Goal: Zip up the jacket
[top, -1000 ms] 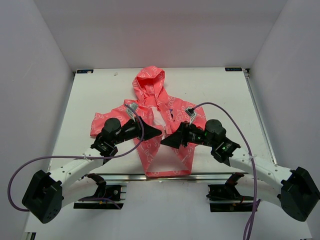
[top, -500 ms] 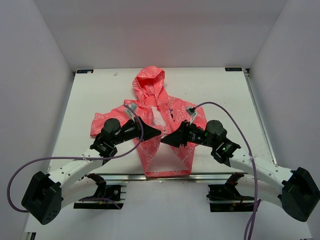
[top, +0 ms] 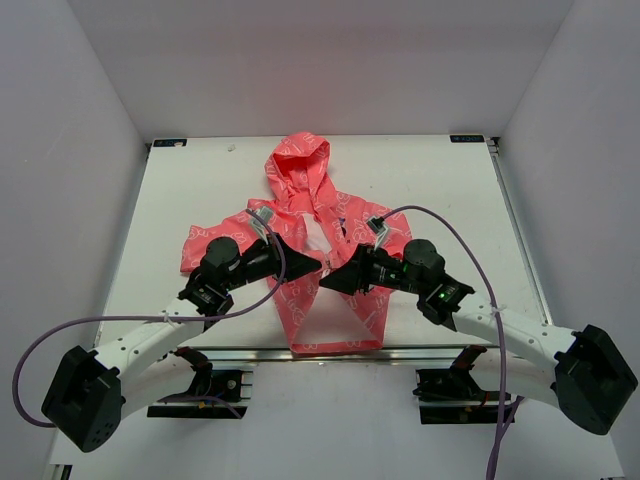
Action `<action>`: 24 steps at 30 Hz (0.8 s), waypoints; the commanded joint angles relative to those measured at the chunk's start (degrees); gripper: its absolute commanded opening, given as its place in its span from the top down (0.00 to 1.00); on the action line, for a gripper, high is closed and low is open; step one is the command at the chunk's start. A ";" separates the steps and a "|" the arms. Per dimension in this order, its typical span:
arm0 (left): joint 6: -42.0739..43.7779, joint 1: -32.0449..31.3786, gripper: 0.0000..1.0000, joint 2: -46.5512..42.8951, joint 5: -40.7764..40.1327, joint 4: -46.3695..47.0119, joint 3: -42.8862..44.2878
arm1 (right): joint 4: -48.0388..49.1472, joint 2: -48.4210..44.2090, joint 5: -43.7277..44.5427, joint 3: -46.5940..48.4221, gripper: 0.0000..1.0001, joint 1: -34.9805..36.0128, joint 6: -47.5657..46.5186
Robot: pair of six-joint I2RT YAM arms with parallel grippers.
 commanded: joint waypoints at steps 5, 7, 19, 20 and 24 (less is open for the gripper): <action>0.98 -0.37 1.00 -1.60 0.57 0.86 0.07 | 5.91 0.31 0.37 1.11 0.44 0.41 0.94; 0.98 -0.28 1.00 -1.60 0.48 0.78 -0.02 | 5.91 0.31 0.54 1.37 0.46 0.41 0.85; 1.07 -0.28 1.00 -1.78 0.48 0.69 0.07 | 5.65 -0.57 1.25 0.85 0.58 0.41 1.56; 1.07 -0.28 1.00 -1.69 0.39 0.77 0.07 | 5.65 -0.14 1.24 0.85 0.59 0.41 1.56; 1.07 -0.37 1.00 -1.08 1.62 1.74 -0.02 | 5.03 0.66 3.08 1.20 0.71 0.41 3.57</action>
